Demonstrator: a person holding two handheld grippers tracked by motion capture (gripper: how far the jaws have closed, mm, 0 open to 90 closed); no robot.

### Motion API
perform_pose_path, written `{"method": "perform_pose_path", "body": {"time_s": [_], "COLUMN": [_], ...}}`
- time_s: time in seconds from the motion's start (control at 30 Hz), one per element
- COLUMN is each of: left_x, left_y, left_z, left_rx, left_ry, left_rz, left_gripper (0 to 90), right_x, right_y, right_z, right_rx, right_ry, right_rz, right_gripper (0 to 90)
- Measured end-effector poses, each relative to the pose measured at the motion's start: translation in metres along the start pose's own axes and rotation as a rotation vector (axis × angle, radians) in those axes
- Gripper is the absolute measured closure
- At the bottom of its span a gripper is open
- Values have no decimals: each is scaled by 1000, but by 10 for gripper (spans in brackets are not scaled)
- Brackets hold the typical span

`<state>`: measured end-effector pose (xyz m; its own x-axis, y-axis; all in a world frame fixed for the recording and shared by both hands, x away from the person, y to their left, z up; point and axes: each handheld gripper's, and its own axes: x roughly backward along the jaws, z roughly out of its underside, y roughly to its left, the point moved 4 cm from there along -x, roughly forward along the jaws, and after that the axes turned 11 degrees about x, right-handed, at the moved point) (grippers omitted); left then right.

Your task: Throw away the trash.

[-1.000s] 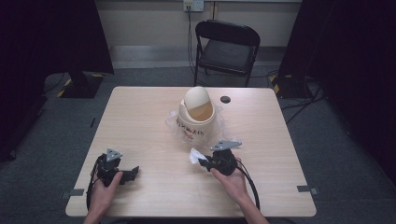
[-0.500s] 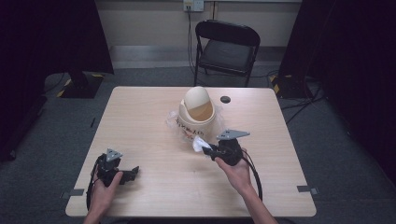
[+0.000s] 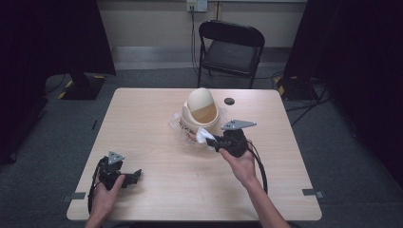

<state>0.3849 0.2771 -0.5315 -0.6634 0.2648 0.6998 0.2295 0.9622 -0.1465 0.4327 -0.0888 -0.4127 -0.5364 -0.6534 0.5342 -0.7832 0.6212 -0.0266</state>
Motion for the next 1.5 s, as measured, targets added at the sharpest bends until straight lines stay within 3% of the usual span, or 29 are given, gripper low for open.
{"method": "perform_pose_path", "body": {"time_s": [0.57,0.77,1.5], "left_x": [0,0,0], "left_y": [0,0,0], "left_z": [0,0,0], "left_rx": [0,0,1], "left_ry": [0,0,-1], "left_rz": [0,0,0], "left_gripper": [0,0,0], "right_x": [-4,-14,-28], "right_y": [-27,-35,-54], "right_z": [-31,-32,-45], "right_rx": [-7,-35,-62], "right_ry": [-13,-7,5], "right_rz": [60,66,78], "right_gripper": [764,762,753]}}
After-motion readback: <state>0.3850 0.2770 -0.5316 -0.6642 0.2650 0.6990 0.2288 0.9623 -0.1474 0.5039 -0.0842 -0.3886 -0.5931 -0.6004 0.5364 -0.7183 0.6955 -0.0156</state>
